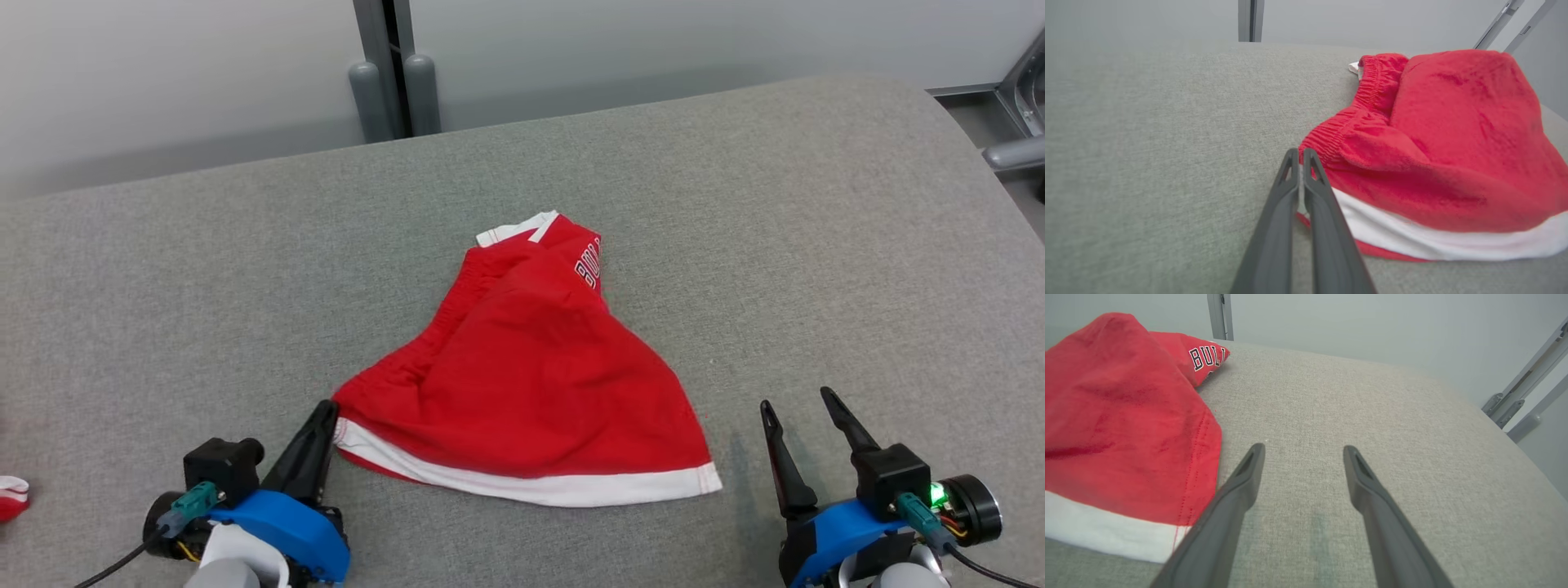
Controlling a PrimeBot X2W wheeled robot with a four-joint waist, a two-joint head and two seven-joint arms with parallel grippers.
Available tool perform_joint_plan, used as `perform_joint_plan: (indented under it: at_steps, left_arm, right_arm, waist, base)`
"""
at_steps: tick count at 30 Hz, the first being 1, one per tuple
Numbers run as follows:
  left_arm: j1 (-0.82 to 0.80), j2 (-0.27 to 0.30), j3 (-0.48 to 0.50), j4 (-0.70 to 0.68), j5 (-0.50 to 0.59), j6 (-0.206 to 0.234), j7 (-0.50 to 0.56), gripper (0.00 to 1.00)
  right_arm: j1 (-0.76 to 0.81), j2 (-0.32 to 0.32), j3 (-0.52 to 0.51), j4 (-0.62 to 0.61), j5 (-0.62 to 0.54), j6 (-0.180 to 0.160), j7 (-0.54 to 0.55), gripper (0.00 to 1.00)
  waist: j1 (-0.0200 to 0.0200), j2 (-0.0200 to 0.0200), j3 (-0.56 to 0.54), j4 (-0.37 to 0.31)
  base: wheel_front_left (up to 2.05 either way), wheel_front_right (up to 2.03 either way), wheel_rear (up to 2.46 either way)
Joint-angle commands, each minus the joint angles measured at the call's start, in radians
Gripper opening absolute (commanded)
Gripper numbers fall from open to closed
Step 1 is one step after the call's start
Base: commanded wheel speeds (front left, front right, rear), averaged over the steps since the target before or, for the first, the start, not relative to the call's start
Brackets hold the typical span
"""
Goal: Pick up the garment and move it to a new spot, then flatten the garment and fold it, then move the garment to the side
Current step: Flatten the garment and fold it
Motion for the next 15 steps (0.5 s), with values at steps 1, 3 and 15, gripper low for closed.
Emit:
perform_joint_plan:
  at_steps: [1,3,15]
  left_arm:
    - [0.006,-0.005,0.037,0.015,0.024,0.000,-0.003,0.00]
    - [0.009,-0.026,0.089,0.036,0.058,0.010,-0.003,0.00]
    - [0.062,-0.118,0.330,0.053,0.265,0.086,-0.003,0.28]
  right_arm:
    - [-0.005,-0.003,0.007,-0.011,0.009,0.000,-0.001,1.00]
    - [-0.011,-0.003,0.021,-0.022,0.022,0.000,-0.001,1.00]
    - [-0.004,-0.003,0.107,-0.079,0.165,0.000,-0.001,1.00]
  waist:
    - [0.0000,0.0001,0.000,0.007]
    - [0.0000,0.0001,-0.001,0.016]
    - [0.0000,0.0001,-0.044,0.082]
  base:
    - [0.00,0.00,0.00]
    - [0.00,0.00,0.00]
    - [0.00,0.00,0.00]
